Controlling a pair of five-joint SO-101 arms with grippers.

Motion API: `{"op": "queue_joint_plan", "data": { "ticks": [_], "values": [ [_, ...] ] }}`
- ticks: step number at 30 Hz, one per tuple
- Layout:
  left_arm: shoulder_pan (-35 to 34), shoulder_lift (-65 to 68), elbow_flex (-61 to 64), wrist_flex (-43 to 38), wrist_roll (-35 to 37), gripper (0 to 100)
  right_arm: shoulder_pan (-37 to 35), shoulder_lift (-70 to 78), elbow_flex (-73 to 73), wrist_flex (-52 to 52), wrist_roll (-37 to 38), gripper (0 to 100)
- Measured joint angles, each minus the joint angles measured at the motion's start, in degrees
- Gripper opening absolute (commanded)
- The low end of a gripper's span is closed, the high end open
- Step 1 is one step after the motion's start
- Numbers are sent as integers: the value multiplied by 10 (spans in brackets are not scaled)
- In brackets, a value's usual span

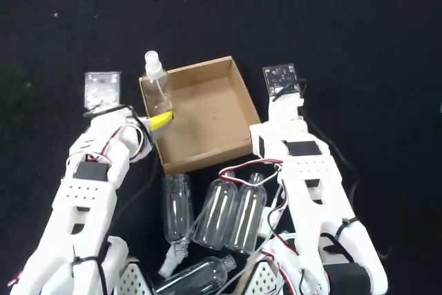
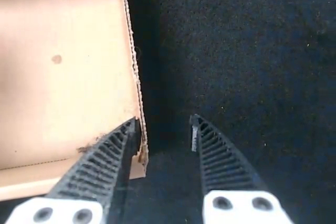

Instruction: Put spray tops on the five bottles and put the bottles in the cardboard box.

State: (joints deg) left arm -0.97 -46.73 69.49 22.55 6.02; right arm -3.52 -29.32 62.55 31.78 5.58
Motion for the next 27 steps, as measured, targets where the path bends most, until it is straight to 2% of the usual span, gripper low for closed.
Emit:
{"op": "queue_joint_plan", "data": {
  "ticks": [6, 9, 13, 21, 27],
  "values": [
    [0, -14, 0, 58, 135, 335, 0, 0, 0, 0, 0, 130],
    [0, -14, 0, 88, 168, 335, 0, 0, 0, 0, 0, 130],
    [2, -14, 0, 122, 177, 317, 0, 0, 0, 0, 0, 130],
    [63, -14, 0, 147, 207, 82, 0, 0, 0, 0, 0, 130],
    [76, -15, 6, 143, 211, 109, 0, 0, 0, 1, 0, 130]
  ]
}}
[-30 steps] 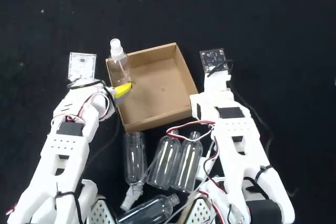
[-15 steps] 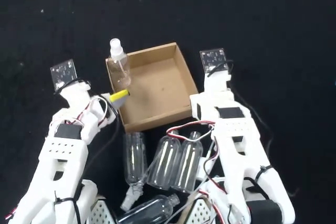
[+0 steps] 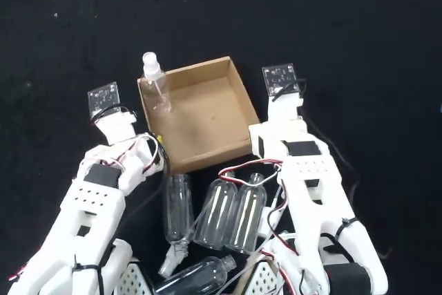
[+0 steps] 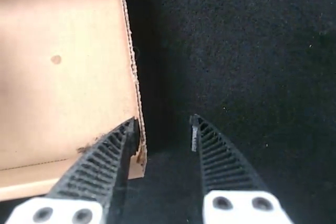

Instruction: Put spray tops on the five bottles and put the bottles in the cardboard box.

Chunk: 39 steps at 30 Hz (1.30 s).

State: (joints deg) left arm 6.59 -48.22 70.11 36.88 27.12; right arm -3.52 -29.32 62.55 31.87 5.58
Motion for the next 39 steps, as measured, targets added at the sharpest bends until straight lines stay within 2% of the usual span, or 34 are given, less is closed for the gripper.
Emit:
{"op": "queue_joint_plan", "data": {
  "ticks": [11, 20, 28, 39],
  "values": [
    [2, -1, 31, -2, 1, 116, 0, -62, 0, 66, 0, 130],
    [2, -1, 31, -1, 1, 116, -2, -93, 0, 70, 1, 131],
    [0, -1, 32, 3, 0, 116, -33, -97, 12, 71, 1, 131],
    [0, -1, 32, 3, -1, 116, -55, -97, 31, 60, -31, 131]
  ]
}}
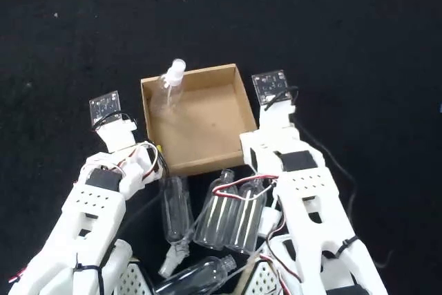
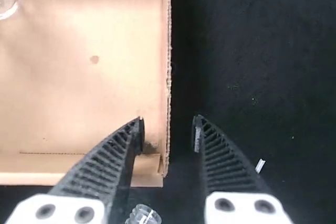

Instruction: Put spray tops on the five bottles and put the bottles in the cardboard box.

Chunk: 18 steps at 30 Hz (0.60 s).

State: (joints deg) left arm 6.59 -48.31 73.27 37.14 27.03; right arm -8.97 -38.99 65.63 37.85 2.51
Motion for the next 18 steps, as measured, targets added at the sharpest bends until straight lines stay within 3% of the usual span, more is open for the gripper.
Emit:
{"op": "queue_joint_plan", "data": {
  "ticks": [11, 18],
  "values": [
    [0, 0, 0, 0, 0, 116, -1, 0, -12, 12, -28, 131],
    [0, 0, 0, 1, 2, 116, -141, 46, -68, -75, -77, 130]
  ]
}}
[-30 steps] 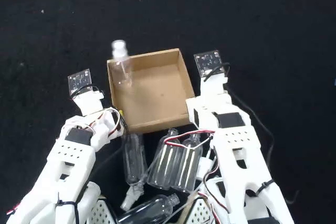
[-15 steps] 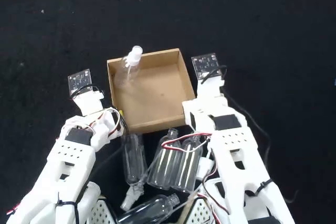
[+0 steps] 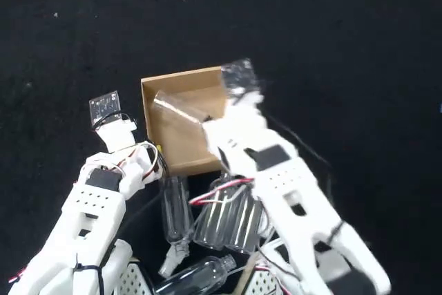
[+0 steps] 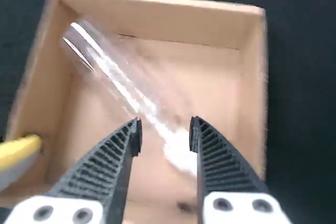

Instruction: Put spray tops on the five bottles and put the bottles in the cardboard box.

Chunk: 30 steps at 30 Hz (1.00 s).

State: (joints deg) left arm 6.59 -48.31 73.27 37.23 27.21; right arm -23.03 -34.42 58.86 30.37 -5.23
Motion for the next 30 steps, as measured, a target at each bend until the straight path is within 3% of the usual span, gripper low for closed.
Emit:
{"op": "queue_joint_plan", "data": {
  "ticks": [6, 11, 14, 17, 19, 23, 30],
  "values": [
    [0, 0, 0, 3, -2, 121, -14, 152, -108, 34, -14, 131],
    [0, 1, -9, 4, -2, 127, -14, 160, -179, 129, -11, 132],
    [-2, 1, -36, 6, -5, 210, -14, 147, -210, 198, 15, 132],
    [-22, 1, -78, 44, -62, 323, -1, 112, -229, 261, 37, 132],
    [-44, 1, -116, 89, -105, 362, 34, 87, -231, 283, 52, 132],
    [-93, 1, -224, 173, -163, 331, 140, 62, -231, 310, 80, 132],
    [-79, 46, -349, 196, -263, 312, 300, 59, -215, 349, 115, 132]
  ]
}}
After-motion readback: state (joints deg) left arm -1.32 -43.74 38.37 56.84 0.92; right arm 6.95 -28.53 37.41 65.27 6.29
